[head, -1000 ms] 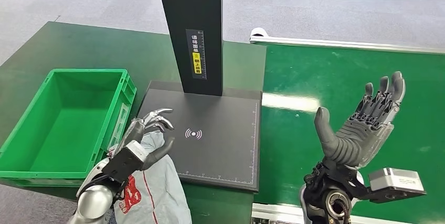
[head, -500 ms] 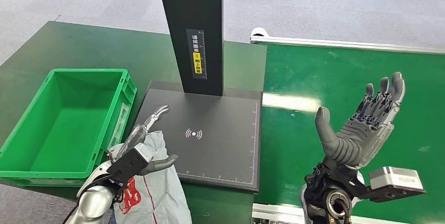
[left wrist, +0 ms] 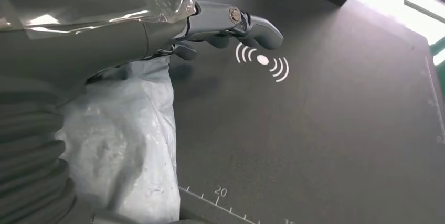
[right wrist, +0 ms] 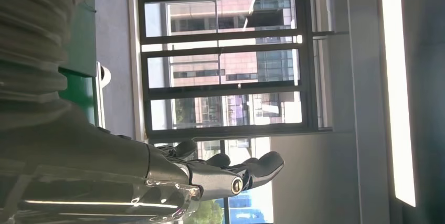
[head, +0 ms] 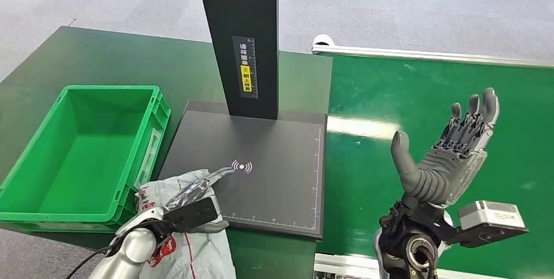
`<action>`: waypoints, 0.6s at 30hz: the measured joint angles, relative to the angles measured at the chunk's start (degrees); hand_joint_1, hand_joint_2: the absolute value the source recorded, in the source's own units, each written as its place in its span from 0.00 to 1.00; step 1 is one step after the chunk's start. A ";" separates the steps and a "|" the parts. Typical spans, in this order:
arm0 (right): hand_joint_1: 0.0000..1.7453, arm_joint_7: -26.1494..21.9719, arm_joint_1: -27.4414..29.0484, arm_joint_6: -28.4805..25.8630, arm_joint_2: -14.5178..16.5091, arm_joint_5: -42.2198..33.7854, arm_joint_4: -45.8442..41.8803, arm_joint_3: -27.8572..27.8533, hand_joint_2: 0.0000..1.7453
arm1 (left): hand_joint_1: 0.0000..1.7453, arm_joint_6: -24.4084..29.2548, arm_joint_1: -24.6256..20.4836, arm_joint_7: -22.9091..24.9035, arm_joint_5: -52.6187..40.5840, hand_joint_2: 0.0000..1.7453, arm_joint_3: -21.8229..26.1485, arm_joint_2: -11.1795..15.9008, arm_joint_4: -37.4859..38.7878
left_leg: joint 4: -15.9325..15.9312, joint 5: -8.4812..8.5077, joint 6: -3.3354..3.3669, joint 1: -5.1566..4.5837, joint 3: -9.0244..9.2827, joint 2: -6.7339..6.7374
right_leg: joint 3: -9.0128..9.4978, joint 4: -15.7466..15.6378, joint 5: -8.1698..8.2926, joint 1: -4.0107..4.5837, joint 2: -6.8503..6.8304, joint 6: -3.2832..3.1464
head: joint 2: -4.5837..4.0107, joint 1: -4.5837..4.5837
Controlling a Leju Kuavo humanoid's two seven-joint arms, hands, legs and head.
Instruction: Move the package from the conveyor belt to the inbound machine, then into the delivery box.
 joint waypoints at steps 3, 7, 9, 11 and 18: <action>0.00 0.05 -0.01 -0.28 -0.15 -0.16 0.07 -0.04 1.00 | 0.00 -0.12 -1.86 0.00 -0.61 1.00 -1.41 0.40 2.90 | 0.00 0.00 0.00 0.00 0.10 -0.03 | 0.11 0.00 0.00 0.00 -0.02 0.00 | 0.02 -0.01; 0.00 0.07 0.00 -0.28 -0.33 -0.21 0.10 -0.05 1.00 | 0.00 -0.12 -3.22 -0.01 -0.72 1.00 -2.33 0.67 4.87 | -0.01 0.00 0.00 0.00 0.25 -0.03 | 0.27 0.00 -0.01 0.00 -0.07 -0.01 | 0.00 -0.01; 0.00 0.07 0.00 -0.28 -0.40 -0.21 0.12 -0.05 1.00 | 0.00 -0.12 -3.67 -0.02 -0.74 1.00 -2.62 0.74 5.46 | -0.01 0.00 0.00 0.00 0.34 -0.04 | 0.38 0.00 -0.02 0.00 -0.10 -0.01 | 0.01 0.00; 0.00 0.07 0.00 -0.29 -0.45 -0.23 0.13 -0.07 1.00 | 0.00 -0.13 -4.00 -0.02 -0.75 1.00 -2.86 0.79 5.87 | -0.01 0.00 0.00 0.00 0.43 -0.05 | 0.48 0.00 -0.02 0.00 -0.12 -0.01 | 0.01 0.01; 0.00 0.00 -0.02 -1.94 -0.71 -1.05 0.47 -0.07 1.00 | 0.00 -0.07 -5.97 -0.11 -2.01 1.00 -4.50 1.12 8.57 | -0.01 0.01 0.01 0.00 0.63 -0.23 | 0.76 -0.01 -0.06 -0.01 -0.28 0.02 | 0.00 0.00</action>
